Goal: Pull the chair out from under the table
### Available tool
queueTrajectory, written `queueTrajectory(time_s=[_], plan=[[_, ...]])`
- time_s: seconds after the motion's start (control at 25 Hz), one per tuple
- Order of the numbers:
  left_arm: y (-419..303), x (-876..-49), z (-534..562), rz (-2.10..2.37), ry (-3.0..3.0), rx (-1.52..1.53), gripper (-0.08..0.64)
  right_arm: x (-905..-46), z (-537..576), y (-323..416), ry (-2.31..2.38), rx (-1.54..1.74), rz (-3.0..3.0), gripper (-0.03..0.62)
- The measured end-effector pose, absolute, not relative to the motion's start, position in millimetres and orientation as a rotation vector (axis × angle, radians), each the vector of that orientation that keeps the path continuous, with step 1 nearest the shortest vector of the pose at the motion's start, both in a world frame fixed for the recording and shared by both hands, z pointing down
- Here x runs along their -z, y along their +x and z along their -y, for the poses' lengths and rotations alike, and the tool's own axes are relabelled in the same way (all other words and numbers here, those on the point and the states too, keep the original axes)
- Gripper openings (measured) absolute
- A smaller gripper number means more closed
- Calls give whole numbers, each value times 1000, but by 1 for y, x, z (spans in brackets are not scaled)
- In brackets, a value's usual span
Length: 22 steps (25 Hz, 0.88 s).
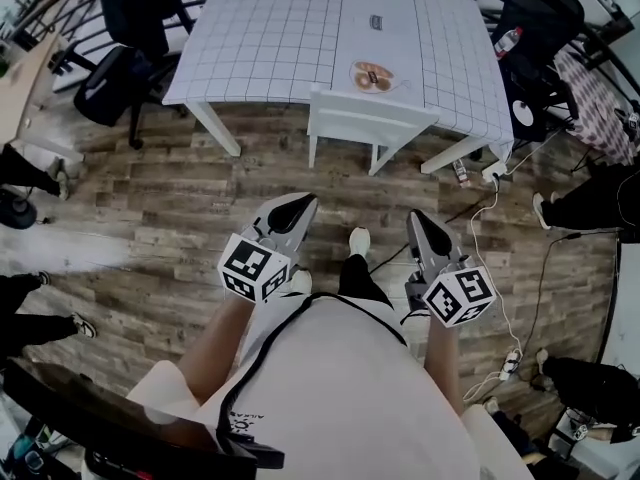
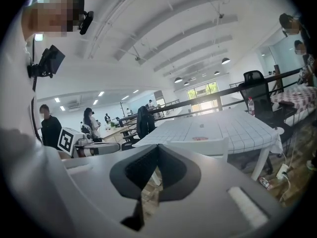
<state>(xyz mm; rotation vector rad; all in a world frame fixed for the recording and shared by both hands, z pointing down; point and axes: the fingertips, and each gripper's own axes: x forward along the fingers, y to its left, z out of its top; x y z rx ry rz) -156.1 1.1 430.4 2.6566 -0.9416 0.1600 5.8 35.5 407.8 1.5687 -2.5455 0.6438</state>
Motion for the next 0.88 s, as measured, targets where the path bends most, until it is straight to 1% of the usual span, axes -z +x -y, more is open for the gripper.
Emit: queueTrajectory(time_s=[0.32,0.56,0.88], plan=[[-94,-441,77,1006,2618,-242,6,-411,56,61,1426,-612,2604,8],[-55,-436,119,1037,2578,-221,6,-426,100,93,1256,-588,2618,8],[-27,-445,163,1179,2510,-252,5,-459,145,130,1066,-531,2599,8]])
